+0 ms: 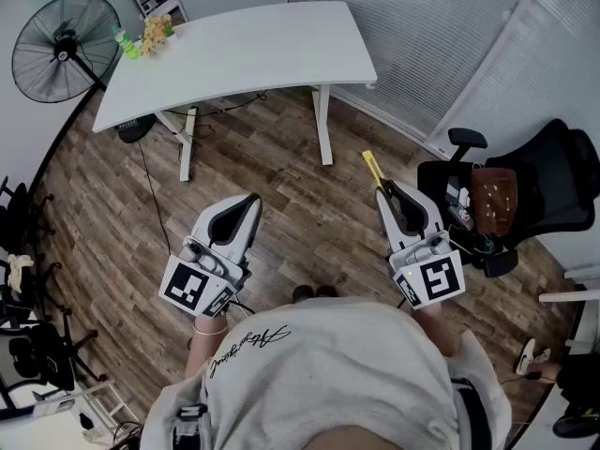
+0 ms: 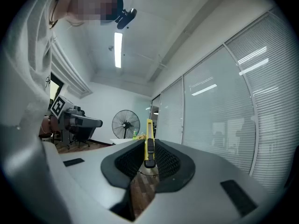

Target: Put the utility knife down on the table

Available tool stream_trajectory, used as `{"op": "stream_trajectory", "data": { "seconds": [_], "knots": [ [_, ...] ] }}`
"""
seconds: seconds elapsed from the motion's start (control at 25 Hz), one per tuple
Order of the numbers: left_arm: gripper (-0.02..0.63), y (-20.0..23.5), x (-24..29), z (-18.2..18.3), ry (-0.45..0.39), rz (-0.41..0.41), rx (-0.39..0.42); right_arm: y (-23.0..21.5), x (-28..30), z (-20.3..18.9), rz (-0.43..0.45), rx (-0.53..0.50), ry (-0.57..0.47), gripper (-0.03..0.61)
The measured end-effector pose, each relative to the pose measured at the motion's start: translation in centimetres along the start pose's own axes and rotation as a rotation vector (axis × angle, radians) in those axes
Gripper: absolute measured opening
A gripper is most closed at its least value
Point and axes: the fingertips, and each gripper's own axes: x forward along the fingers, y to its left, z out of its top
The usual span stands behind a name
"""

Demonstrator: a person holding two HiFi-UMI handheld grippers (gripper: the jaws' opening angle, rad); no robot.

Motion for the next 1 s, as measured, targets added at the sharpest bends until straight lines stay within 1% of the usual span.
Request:
{"op": "stream_trajectory", "data": {
  "seconds": [0.4,0.68,1.0],
  "knots": [
    [-0.003,-0.5,0.5,0.0,0.003,0.002,0.001,-0.2,-0.1,0.1,0.01,-0.004,-0.012,0.067],
    [-0.003,-0.7,1.1,0.0,0.007,-0.003,0.005,-0.5,-0.1,-0.2,0.022,0.0,0.004,0.067],
    [-0.003,-1.2,2.3,-0.2,0.008,-0.005,0.004,-1.8,-0.4,-0.2,0.013,0.0,-0.005,0.069]
  ]
}}
